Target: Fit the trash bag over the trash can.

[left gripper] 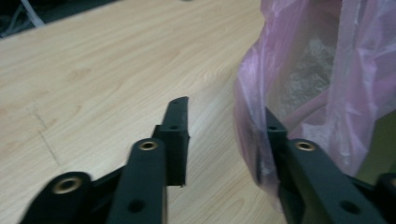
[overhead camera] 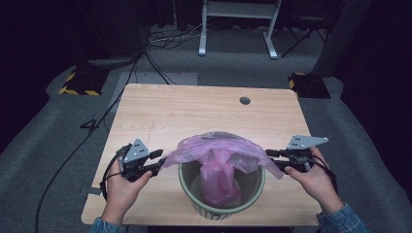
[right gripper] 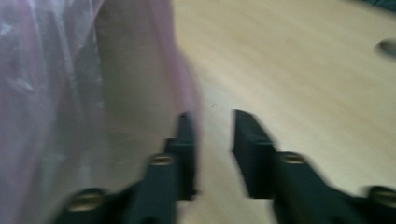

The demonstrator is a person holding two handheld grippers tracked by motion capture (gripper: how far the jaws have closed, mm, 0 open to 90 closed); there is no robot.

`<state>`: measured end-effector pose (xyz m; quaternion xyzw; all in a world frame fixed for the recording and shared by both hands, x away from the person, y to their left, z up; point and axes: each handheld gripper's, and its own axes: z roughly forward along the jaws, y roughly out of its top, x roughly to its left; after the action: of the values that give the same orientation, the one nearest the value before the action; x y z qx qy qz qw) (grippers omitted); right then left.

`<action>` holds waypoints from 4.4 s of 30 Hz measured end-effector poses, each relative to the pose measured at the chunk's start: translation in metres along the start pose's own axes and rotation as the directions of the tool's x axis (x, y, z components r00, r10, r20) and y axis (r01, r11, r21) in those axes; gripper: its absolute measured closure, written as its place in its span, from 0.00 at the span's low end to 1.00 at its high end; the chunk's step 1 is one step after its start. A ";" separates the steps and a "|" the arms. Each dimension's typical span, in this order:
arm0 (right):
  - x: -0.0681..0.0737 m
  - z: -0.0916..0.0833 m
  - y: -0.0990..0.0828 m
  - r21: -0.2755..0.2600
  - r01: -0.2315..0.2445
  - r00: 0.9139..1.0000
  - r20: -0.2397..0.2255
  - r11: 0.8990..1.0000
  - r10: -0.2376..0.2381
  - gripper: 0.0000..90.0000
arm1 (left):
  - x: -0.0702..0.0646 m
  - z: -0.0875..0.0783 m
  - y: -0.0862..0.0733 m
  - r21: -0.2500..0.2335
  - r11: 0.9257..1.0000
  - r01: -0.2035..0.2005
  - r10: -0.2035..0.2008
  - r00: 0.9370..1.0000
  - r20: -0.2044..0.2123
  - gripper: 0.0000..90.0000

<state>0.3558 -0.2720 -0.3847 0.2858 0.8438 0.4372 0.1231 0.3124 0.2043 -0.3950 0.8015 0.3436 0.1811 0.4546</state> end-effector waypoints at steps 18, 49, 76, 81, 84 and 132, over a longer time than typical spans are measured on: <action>0.020 -0.063 0.028 -0.193 0.123 0.988 0.111 0.973 -0.103 0.47 | -0.017 -0.062 0.010 -0.121 0.992 -0.036 0.029 0.998 -0.060 0.38; 0.050 -0.034 0.046 -0.168 0.228 0.972 -0.016 0.959 -0.234 1.00 | -0.063 -0.043 0.002 -0.142 0.978 -0.153 0.176 0.971 0.164 0.40; 0.087 -0.040 -0.045 -0.061 0.196 0.951 -0.230 0.979 -0.205 1.00 | -0.088 -0.016 -0.011 -0.069 0.970 -0.232 0.240 0.887 0.394 1.00; 0.089 -0.027 -0.053 -0.025 0.189 0.947 -0.261 0.982 -0.189 1.00 | -0.088 -0.012 -0.014 -0.055 0.972 -0.230 0.233 0.883 0.407 1.00; 0.090 -0.018 -0.059 0.018 0.194 0.947 -0.263 0.981 -0.182 1.00 | -0.087 -0.007 -0.019 -0.013 0.970 -0.243 0.229 0.896 0.381 1.00; 0.049 -0.027 -0.026 -0.112 0.045 0.999 0.012 0.993 -0.044 0.92 | -0.049 -0.012 -0.008 -0.058 0.989 -0.133 0.142 0.967 0.210 0.34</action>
<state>0.2941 -0.2727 -0.3875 0.2616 0.8234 0.4799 0.1526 0.2685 0.1794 -0.3944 0.8280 0.2324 0.1327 0.4927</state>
